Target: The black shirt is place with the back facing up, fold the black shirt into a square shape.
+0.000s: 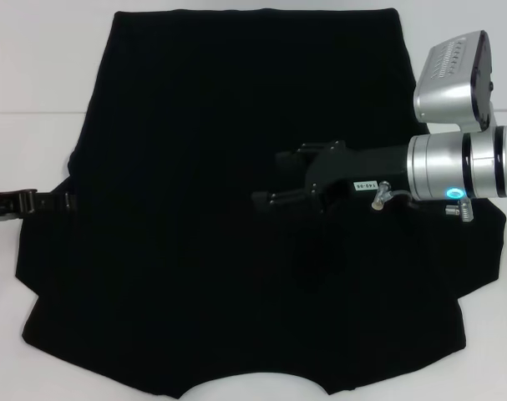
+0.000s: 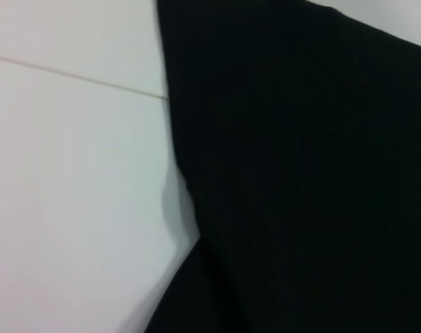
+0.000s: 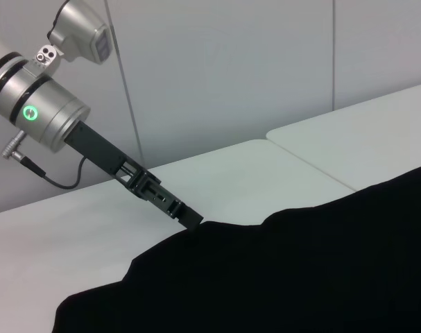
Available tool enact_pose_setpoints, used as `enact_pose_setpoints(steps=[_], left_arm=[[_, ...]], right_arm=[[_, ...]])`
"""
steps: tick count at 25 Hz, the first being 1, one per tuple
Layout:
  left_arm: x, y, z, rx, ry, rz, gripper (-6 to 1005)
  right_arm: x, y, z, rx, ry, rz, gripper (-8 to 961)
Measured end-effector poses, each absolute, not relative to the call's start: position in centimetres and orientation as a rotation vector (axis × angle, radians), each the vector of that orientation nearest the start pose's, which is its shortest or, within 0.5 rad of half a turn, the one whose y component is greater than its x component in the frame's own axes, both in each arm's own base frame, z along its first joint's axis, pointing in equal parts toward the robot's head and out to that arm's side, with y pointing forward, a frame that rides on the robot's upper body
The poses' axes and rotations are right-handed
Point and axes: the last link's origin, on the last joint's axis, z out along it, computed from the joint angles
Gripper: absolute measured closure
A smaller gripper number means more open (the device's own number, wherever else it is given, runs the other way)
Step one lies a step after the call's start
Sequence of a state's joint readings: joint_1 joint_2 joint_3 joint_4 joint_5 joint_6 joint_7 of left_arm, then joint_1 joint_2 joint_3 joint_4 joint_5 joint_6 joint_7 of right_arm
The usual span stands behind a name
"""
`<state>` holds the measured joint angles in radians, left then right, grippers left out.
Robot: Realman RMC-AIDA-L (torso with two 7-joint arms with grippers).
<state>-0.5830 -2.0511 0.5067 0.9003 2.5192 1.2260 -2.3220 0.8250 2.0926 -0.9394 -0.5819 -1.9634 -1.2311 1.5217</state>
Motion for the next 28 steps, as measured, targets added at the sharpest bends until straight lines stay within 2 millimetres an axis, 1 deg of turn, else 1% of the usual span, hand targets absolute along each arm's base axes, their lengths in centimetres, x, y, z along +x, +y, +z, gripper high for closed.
enact_pose_setpoints(steps=[7, 28], left_arm=[[-34.0, 37.3, 8.3, -1.902, -1.545, -0.168, 119], [-34.4, 36.9, 7.6, -1.885, -1.603, -0.073, 122]], right_arm=[[16.9, 40.8, -4.5, -2.783, 0.471, 0.500, 56], [16.8, 40.9, -4.2, -2.762, 0.466, 0.530, 55]])
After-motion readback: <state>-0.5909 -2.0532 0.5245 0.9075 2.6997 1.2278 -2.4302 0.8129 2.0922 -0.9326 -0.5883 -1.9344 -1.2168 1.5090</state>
